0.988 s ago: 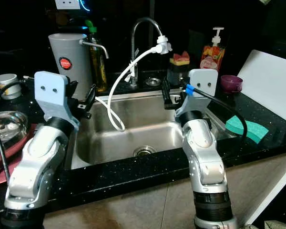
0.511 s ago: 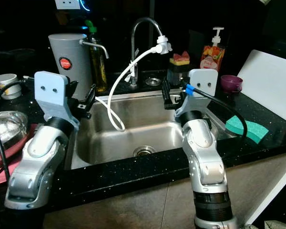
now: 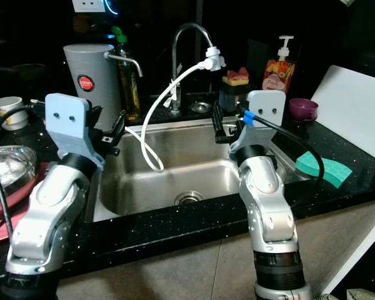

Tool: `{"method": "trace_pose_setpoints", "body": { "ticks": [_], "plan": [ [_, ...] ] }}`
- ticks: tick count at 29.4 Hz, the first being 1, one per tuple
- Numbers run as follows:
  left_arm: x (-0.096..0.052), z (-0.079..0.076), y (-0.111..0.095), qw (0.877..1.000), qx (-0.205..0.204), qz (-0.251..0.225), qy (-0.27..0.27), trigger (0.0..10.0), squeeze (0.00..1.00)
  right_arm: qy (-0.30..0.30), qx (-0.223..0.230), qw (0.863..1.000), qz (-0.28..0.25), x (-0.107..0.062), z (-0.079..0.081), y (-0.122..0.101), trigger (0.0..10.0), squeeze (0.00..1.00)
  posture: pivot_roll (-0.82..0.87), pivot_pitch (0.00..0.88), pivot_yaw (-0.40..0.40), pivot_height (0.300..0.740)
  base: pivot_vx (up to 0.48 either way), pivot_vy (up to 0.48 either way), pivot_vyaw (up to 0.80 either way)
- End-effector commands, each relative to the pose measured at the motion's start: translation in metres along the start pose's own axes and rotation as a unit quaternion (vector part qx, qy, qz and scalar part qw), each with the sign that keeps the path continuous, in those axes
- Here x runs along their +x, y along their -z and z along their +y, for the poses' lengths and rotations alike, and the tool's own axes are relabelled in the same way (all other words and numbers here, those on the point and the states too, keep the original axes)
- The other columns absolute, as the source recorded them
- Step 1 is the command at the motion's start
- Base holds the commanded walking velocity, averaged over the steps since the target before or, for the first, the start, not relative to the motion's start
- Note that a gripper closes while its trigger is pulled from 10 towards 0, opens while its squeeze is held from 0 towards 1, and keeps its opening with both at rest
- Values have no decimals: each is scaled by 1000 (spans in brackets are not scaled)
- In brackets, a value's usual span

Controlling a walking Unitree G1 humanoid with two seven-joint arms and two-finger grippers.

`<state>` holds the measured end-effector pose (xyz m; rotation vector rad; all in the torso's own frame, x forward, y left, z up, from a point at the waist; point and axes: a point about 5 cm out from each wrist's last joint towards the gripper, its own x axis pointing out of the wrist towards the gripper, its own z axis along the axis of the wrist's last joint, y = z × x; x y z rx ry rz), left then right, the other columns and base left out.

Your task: Kitchen organization

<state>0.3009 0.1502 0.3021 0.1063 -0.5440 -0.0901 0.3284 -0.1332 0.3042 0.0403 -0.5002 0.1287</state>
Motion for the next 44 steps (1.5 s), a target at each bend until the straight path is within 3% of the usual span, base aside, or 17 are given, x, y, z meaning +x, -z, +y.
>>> {"method": "trace_pose_setpoints", "body": {
  "ticks": [1,44],
  "plan": [
    [-1,-2,1,1000,2,3,5,10000,0,-1,5,1000,3,-1,0,1,10000,0,68,58,-53,740,0,0,0],
    [-1,-2,1,1000,2,5,4,10000,0,1,7,1000,7,-2,1,3,10000,0,68,73,-51,740,0,0,0]
  ]
}}
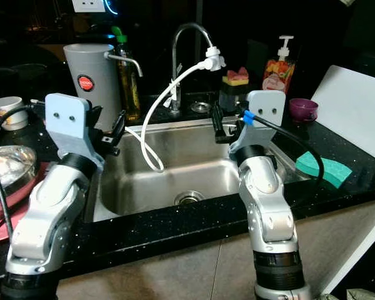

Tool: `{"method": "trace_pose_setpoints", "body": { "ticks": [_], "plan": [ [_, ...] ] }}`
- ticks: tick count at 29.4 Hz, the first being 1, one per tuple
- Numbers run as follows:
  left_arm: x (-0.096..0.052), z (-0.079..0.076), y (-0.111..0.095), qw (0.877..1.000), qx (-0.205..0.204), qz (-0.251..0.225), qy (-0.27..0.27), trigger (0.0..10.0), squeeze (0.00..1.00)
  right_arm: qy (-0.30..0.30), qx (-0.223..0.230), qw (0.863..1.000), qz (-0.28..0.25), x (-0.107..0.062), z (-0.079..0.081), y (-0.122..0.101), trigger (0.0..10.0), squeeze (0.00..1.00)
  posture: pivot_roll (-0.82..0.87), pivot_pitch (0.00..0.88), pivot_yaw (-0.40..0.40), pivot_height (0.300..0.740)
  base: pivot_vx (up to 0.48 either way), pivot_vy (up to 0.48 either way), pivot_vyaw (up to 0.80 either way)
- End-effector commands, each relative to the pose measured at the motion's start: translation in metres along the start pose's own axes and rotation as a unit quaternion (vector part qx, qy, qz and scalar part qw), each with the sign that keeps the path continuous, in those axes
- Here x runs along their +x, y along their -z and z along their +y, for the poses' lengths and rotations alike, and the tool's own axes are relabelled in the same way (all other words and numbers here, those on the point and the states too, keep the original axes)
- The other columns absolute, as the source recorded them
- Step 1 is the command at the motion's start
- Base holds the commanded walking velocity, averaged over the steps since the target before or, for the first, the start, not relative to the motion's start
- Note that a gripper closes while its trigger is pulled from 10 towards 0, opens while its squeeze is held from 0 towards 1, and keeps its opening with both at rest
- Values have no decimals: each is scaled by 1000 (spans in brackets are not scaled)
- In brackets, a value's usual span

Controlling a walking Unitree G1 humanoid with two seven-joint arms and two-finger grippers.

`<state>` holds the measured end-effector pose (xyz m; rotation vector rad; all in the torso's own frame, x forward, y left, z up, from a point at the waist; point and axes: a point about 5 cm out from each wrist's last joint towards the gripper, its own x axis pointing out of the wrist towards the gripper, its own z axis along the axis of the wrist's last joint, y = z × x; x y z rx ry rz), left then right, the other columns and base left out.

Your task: Kitchen organization

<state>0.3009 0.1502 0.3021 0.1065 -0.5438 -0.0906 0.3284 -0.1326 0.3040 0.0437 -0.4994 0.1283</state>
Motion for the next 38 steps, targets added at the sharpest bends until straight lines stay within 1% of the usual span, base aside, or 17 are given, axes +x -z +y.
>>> {"method": "trace_pose_setpoints", "body": {
  "ticks": [1,25,26,38],
  "plan": [
    [-1,-2,1,1000,2,5,4,10000,0,1,5,1000,7,-2,0,3,10000,0,68,73,-51,740,0,0,0],
    [-1,-3,-1,1000,3,4,6,10000,0,3,6,1000,6,-2,0,2,10000,0,81,78,-48,740,0,0,0],
    [-1,-2,-1,1000,3,4,6,10000,0,3,6,1000,6,-2,1,2,10000,0,102,79,-42,740,0,0,0],
    [-1,-3,0,1000,1,3,4,10000,0,-1,5,1000,4,0,1,2,10000,0,109,79,-59,740,0,0,0]
  ]
}}
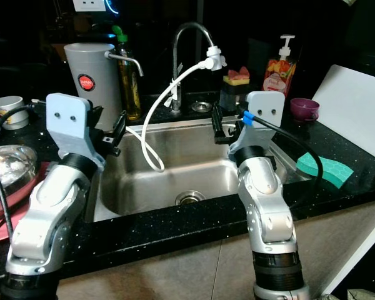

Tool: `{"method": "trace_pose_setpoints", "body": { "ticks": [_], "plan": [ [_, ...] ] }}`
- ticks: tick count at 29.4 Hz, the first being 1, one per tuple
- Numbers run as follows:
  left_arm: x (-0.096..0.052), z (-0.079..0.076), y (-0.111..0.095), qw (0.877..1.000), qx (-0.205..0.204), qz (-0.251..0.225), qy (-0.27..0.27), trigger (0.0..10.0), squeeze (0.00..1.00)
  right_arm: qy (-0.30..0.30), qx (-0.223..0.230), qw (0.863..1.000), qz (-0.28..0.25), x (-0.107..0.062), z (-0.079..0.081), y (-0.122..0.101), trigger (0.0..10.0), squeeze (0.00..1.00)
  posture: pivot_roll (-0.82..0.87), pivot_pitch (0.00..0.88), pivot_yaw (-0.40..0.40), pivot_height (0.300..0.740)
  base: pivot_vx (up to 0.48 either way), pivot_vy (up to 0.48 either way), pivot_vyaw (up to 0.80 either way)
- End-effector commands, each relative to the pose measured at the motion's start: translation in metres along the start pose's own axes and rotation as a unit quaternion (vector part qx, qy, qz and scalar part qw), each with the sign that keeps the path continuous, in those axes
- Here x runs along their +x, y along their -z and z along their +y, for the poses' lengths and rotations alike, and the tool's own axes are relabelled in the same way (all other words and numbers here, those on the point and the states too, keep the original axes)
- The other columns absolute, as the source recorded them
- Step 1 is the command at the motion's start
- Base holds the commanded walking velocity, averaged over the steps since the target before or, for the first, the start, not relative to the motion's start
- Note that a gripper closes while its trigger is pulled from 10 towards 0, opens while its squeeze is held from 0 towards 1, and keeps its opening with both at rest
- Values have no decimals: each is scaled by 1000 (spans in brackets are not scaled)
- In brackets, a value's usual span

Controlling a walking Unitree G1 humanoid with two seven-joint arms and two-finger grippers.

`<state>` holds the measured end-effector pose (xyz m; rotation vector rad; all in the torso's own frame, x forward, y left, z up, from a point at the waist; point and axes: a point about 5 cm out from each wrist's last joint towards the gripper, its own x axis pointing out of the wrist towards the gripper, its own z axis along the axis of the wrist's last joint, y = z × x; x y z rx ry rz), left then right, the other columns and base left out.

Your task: Kitchen organization

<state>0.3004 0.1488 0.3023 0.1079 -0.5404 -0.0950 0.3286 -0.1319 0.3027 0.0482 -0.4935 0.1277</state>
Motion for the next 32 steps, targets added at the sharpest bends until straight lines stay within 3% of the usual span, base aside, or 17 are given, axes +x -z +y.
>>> {"method": "trace_pose_setpoints", "body": {
  "ticks": [1,18,22,32],
  "plan": [
    [-1,-1,1,1000,0,2,1,10000,0,-3,2,1000,2,1,1,1,10000,0,109,79,-59,740,0,0,0],
    [-1,-3,4,1000,-11,18,-5,10000,0,-3,0,1000,1,0,-1,-1,10000,0,100,82,-65,740,0,0,0],
    [1,-6,6,998,-46,46,20,10000,0,-3,0,1000,2,1,-1,-1,10000,0,100,78,-65,740,0,0,0],
    [4,-6,5,995,-43,82,43,10000,0,-1,-7,1000,23,3,-1,4,10000,0,62,61,-75,740,0,0,0]
  ]
}}
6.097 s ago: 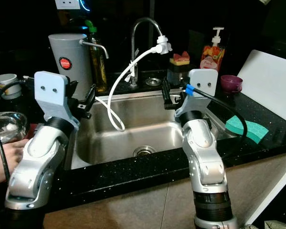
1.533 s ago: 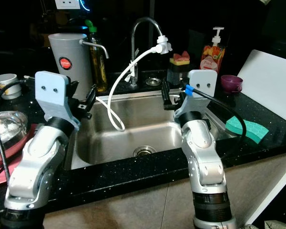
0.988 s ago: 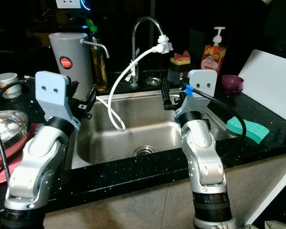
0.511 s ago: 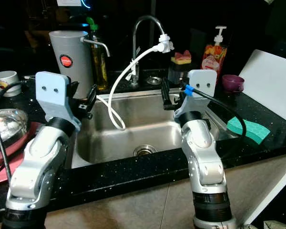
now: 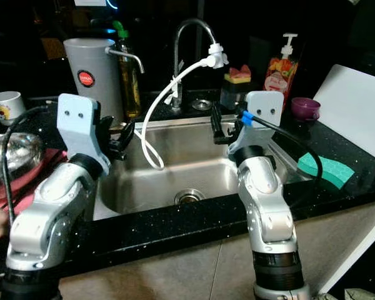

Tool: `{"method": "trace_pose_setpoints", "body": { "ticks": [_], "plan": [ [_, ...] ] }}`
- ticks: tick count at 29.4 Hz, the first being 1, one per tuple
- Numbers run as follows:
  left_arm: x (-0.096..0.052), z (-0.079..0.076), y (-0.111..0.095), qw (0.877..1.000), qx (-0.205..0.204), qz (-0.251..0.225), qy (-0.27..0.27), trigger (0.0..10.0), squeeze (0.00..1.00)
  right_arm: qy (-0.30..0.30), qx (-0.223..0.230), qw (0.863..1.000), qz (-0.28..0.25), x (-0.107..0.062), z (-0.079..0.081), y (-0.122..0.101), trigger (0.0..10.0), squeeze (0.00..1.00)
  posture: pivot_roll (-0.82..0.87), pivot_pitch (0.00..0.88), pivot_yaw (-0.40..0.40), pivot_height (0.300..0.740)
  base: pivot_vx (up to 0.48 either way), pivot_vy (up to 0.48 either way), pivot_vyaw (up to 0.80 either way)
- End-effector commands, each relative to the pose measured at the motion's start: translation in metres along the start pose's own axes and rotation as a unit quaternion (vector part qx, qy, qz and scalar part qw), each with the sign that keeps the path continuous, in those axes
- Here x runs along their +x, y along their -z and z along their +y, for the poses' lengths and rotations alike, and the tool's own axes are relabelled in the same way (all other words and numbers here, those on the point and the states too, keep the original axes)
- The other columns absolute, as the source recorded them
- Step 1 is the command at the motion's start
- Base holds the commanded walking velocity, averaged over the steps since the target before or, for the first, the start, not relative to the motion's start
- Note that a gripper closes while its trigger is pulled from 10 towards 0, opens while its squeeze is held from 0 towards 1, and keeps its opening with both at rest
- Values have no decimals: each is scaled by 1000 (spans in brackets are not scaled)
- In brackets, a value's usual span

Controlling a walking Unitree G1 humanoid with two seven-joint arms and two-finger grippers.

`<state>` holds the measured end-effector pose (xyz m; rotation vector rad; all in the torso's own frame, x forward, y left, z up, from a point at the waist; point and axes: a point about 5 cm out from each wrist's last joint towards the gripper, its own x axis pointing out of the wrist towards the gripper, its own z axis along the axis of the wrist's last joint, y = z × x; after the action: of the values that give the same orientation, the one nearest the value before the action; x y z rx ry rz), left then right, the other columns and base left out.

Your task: Kitchen organization

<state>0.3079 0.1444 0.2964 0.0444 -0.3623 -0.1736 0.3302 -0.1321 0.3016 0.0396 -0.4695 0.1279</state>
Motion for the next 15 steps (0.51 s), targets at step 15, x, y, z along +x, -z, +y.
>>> {"method": "trace_pose_setpoints", "body": {
  "ticks": [15],
  "plan": [
    [-6,-4,2,1000,25,-2,7,10000,0,-4,-31,999,35,-7,0,16,10000,0,58,50,-71,740,0,0,0]
  ]
}}
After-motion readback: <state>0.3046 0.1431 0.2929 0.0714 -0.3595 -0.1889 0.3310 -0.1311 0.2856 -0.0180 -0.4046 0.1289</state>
